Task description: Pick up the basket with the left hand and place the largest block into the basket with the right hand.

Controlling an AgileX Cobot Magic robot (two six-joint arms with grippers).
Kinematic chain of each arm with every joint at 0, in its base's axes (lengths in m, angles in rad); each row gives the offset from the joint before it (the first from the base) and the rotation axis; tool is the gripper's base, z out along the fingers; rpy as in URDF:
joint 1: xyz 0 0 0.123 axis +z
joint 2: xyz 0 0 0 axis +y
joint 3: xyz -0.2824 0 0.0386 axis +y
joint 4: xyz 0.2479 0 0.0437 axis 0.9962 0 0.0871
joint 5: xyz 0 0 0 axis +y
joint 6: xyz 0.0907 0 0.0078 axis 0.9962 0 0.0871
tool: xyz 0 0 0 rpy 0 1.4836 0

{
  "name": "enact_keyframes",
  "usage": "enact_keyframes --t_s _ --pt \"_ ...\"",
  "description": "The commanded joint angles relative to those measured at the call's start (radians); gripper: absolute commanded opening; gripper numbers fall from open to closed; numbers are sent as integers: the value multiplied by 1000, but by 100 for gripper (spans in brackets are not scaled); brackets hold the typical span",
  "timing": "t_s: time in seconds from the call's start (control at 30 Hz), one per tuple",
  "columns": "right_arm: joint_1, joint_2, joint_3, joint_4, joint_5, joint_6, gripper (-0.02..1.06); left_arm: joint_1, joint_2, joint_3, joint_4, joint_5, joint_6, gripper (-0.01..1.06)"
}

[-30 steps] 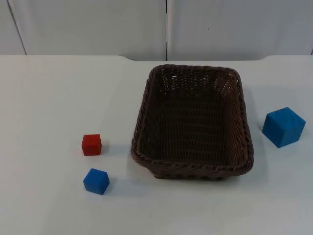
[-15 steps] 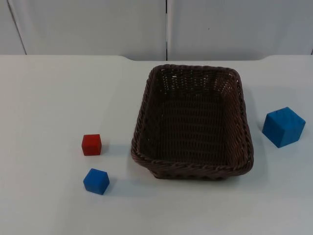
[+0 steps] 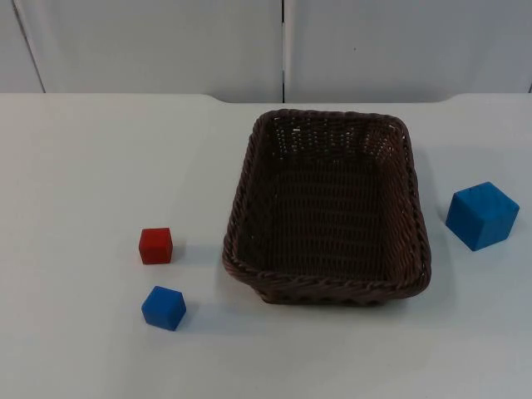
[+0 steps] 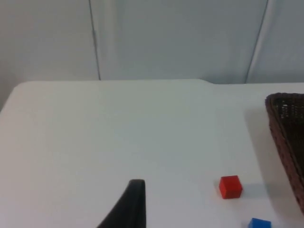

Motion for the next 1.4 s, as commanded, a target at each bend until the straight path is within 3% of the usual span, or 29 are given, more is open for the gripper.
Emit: enact_keyframes --t_s 0.0,0.3,0.9,1.37 --pt "-2 6 1 -2 -4 -1 92 2 25 -7 -48 -27 26 105" --pt "-2 6 1 -2 -4 -1 92 2 131 -26 -139 -73 93 105" --pt "-2 6 1 -2 -4 -1 92 2 500 -296 -171 -76 146 105" --pt "-2 6 1 -2 -4 -1 92 2 720 -363 -320 -83 309 105"
